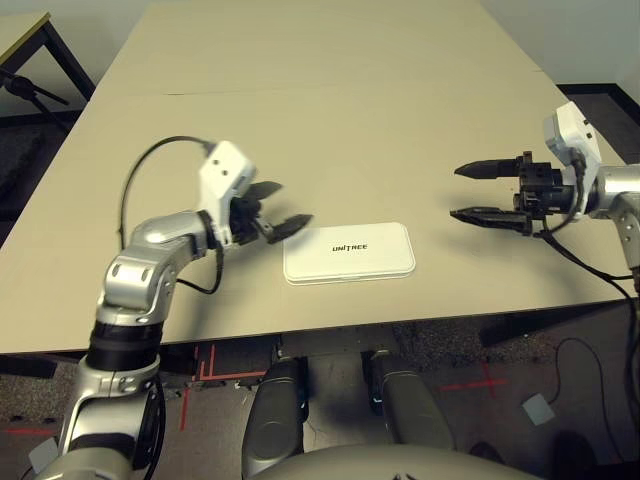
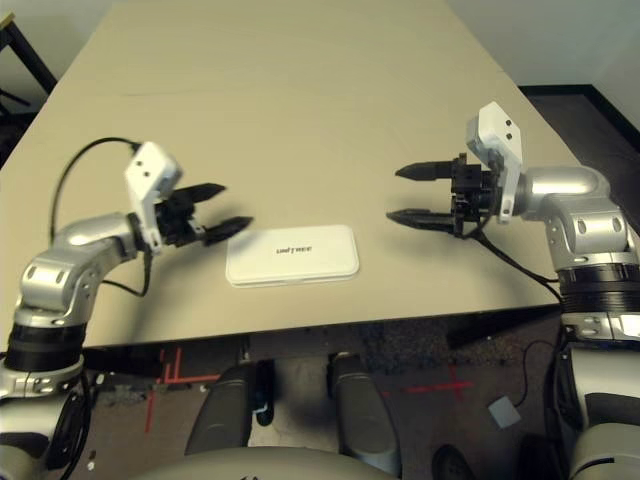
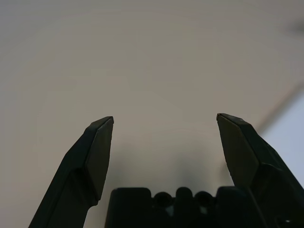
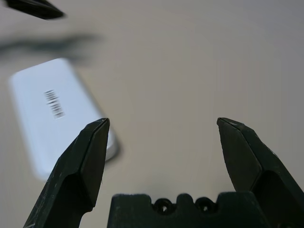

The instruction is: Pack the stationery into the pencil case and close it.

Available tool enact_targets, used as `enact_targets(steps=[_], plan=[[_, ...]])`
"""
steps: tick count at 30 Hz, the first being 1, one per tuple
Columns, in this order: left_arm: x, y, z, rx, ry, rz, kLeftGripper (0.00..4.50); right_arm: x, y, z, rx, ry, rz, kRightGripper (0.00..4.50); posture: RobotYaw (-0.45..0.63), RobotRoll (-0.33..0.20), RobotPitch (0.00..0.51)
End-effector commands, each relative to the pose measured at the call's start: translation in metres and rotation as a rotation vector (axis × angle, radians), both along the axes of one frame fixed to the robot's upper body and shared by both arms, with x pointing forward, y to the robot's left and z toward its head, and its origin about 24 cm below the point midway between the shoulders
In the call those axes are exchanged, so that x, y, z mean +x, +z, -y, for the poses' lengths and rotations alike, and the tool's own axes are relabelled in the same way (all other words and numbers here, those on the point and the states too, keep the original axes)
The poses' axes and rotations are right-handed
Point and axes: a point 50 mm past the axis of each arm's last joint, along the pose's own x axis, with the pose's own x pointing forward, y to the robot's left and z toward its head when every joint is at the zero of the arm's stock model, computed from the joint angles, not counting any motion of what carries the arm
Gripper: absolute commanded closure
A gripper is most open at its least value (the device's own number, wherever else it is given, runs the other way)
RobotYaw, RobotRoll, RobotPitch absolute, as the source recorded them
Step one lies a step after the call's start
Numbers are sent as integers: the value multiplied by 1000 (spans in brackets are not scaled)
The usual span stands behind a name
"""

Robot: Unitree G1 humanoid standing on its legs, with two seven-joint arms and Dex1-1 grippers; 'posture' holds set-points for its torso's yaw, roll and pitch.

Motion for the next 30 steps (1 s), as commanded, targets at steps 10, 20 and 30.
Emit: enact_targets(steps=[10,20,30], plan=[[-12,-18,-52,-80,544,195,29,28,-37,34,189,-700,108,0,-3,0,159],[-9,-32,-60,-85,720,226,29,34,-52,45,275,-950,158,0,-15,0,141],[-10,-32,-60,-69,824,271,29,35,-53,51,283,-994,161,0,-20,0,144]])
